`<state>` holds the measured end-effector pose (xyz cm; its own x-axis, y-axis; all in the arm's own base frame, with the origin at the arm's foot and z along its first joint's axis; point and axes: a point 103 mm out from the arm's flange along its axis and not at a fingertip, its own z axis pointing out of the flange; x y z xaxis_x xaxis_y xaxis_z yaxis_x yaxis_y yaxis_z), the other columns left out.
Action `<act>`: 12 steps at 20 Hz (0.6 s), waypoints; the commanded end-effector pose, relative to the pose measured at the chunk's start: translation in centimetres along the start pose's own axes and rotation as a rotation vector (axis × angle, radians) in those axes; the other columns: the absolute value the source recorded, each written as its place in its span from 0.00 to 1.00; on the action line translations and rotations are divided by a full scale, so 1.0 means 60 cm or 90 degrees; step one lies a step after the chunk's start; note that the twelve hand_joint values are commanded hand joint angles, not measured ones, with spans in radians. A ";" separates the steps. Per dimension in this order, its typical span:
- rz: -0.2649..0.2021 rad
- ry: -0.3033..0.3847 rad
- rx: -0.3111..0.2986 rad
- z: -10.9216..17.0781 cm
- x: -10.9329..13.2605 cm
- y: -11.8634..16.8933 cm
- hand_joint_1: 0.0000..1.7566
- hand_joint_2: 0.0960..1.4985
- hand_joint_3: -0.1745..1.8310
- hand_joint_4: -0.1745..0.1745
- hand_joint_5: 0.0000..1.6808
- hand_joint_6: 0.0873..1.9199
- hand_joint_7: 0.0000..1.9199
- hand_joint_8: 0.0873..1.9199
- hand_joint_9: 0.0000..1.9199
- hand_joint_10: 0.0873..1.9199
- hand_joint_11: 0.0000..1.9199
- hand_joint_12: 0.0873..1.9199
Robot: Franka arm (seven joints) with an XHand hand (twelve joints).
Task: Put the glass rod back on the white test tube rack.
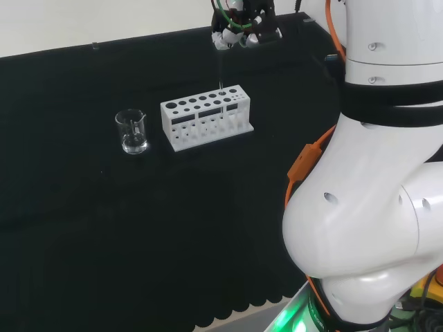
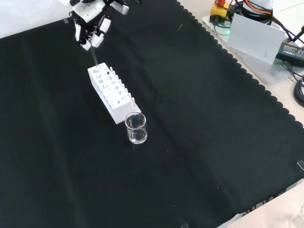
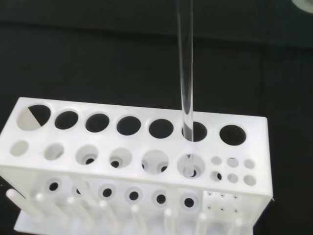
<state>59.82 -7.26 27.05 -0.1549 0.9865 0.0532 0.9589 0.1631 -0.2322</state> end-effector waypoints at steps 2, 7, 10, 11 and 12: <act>-0.006 0.029 -0.006 -0.013 0.005 -0.005 0.67 0.71 0.00 0.00 0.61 0.41 0.81 0.30 0.91 0.19 0.97 0.37; -0.007 0.031 0.021 -0.018 0.005 -0.012 0.67 0.62 0.00 0.00 0.41 0.45 0.78 0.25 0.93 0.11 1.00 0.38; -0.007 0.032 0.023 -0.020 0.005 -0.013 0.67 0.60 0.00 0.00 0.33 0.45 0.73 0.26 0.93 0.09 0.99 0.39; -0.007 0.031 0.023 -0.021 0.006 -0.013 0.66 0.60 0.00 0.00 0.31 0.44 0.72 0.26 0.93 0.08 0.99 0.39; -0.011 0.039 0.018 -0.027 -0.002 -0.026 0.66 0.60 0.00 0.00 0.31 0.44 0.71 0.26 0.93 0.08 0.99 0.39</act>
<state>59.39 -7.06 28.49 -0.1519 0.9830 0.1032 0.9495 0.1741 -0.2608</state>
